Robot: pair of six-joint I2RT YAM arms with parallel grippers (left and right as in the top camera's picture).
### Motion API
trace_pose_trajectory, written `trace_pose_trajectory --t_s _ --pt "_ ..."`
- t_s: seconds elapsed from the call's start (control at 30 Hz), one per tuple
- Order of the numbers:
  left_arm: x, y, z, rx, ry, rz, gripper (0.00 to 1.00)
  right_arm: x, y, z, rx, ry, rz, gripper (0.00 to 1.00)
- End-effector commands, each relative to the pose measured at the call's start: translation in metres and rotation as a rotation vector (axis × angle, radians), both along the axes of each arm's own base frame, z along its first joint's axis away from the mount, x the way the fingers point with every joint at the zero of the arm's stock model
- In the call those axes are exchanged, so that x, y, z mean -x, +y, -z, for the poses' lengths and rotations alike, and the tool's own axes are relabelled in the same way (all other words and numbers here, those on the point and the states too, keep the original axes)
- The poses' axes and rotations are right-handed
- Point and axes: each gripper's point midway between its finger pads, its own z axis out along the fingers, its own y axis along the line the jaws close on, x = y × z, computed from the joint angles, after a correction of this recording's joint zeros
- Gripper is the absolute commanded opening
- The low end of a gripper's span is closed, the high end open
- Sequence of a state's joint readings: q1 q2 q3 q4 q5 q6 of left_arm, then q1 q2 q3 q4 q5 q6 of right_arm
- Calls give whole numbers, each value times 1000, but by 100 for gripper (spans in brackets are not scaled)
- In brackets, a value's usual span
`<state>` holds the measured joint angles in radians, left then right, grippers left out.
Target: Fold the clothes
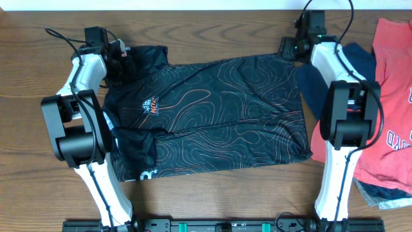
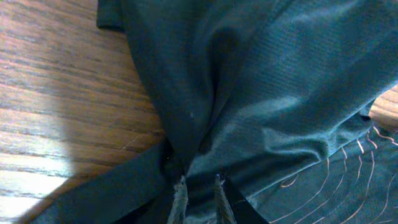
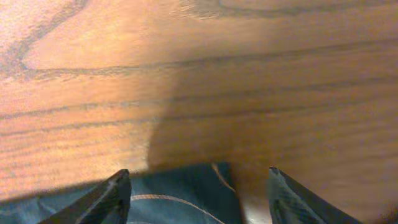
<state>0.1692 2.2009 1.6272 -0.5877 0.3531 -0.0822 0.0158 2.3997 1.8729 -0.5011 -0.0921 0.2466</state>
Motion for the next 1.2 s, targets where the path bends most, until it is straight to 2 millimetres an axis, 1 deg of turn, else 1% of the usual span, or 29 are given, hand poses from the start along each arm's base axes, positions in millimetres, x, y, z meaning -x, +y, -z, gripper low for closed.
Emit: trace_pose_trajectory --t_s 0.0,0.1,0.2,0.27,0.37,0.43,0.57,0.7,0.73,0.77,0.83,0.9,0.97,1.07,1.17 --pt "0 1 -11 6 -11 -11 19 -2 17 17 -18 22 44 63" --pt "1 1 -10 6 -8 -11 19 -1 18 19 0 26 70 59" --pt "1 1 -10 6 -8 -11 19 2 15 21 36 37 104 58" --pt "1 1 -10 6 -8 -11 19 3 12 22 57 40 114 53" --pt "3 1 -10 7 -2 -11 19 5 6 22 74 47 165 41" --pt "3 1 -10 7 0 -11 19 5 6 23 67 49 184 25" --pt "4 1 -10 8 3 -11 19 7 3 23 68 56 215 2" --pt "4 1 -9 8 6 -11 19 11 1 25 71 72 218 1" --pt "5 0 -9 9 8 -11 13 12 -1 26 72 79 221 1" --pt "5 0 -9 9 11 -11 10 14 -3 27 73 86 223 1" --pt "8 0 -10 11 21 -11 6 16 -6 25 74 98 229 1" --pt "12 -1 -15 13 28 -11 6 19 -9 19 73 103 236 1" --pt "15 -1 -26 12 23 -11 6 21 -12 5 73 100 241 1" --pt "20 -2 -51 7 0 -10 6 24 -16 -25 69 81 248 1" --pt "31 -4 -76 6 -7 -11 6 38 -22 -56 71 90 257 1"
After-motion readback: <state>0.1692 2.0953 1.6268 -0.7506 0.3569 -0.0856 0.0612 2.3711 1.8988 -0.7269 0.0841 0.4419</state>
